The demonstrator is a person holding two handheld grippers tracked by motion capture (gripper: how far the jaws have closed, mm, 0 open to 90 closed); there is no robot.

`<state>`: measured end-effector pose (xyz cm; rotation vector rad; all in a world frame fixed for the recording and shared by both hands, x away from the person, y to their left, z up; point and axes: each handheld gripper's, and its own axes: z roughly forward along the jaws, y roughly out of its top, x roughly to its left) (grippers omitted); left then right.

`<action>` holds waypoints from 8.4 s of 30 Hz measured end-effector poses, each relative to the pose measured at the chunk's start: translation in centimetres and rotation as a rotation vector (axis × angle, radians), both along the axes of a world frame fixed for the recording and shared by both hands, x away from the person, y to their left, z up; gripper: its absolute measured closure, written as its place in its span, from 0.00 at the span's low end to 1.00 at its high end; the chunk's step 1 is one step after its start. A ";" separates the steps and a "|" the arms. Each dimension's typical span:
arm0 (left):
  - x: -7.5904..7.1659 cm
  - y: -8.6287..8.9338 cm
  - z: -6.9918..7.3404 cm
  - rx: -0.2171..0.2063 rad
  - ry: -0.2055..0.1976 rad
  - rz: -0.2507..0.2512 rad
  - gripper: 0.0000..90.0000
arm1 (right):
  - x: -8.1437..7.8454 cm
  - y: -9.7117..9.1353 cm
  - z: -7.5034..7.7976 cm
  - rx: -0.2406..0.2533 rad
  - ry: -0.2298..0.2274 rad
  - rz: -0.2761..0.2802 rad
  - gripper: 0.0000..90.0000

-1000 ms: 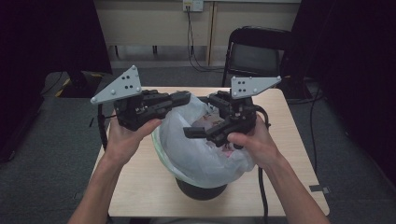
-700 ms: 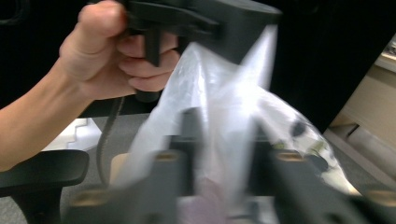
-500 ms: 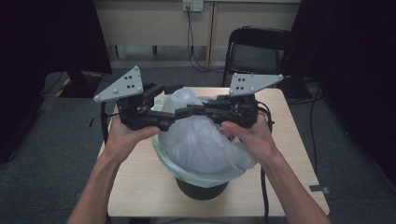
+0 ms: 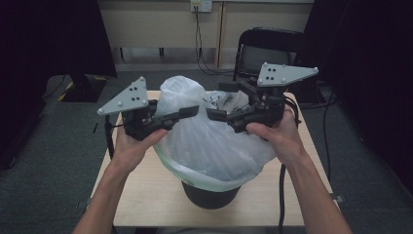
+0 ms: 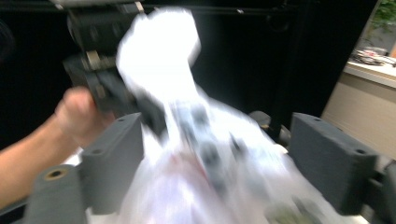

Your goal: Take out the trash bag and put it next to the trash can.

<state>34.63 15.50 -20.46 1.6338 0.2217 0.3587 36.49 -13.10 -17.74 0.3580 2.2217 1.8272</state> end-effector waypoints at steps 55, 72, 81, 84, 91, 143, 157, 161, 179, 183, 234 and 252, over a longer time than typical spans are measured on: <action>0.4 -2.3 -0.8 0.086 0.055 -0.029 0.16 | -1.6 1.5 0.8 0.009 -0.061 0.086 0.98; 0.8 -3.7 -2.4 0.072 0.077 -0.054 0.81 | -1.2 1.7 0.5 0.075 -0.039 0.020 0.64; 1.7 -2.6 -1.8 0.058 0.086 -0.017 0.83 | -0.7 -1.0 -0.1 0.099 -0.037 -0.103 0.24; 1.9 -1.9 -1.3 0.041 0.084 0.003 0.83 | -0.7 -1.9 0.0 0.115 -0.037 -0.138 0.21; 2.4 0.0 -0.4 -0.015 0.101 0.020 0.82 | -0.8 -3.9 -0.9 0.103 -0.028 -0.174 0.19; 11.3 6.8 -7.6 0.052 0.214 0.453 0.81 | -1.4 -15.0 -14.6 0.046 0.181 -0.335 0.55; 12.0 6.6 -10.9 0.159 0.298 0.456 0.81 | -1.9 -14.2 -19.6 0.033 0.245 -0.331 0.55; 12.4 6.2 -12.7 0.209 0.328 0.463 0.81 | -1.9 -13.9 -20.4 0.030 0.264 -0.312 0.55; 14.4 3.2 -17.1 0.275 0.455 0.433 0.79 | -1.4 -13.2 -22.4 -0.015 0.336 -0.284 0.49; 14.8 2.5 -17.1 0.267 0.468 0.421 0.66 | -1.3 -13.2 -22.4 -0.014 0.338 -0.280 0.49; 12.0 3.1 -14.0 0.271 0.417 0.428 0.23 | -1.2 -13.6 -22.9 -0.012 0.353 -0.301 0.47; 8.3 7.7 -14.6 0.218 0.364 0.495 0.18 | -0.8 -13.2 -23.7 -0.043 0.384 -0.320 0.43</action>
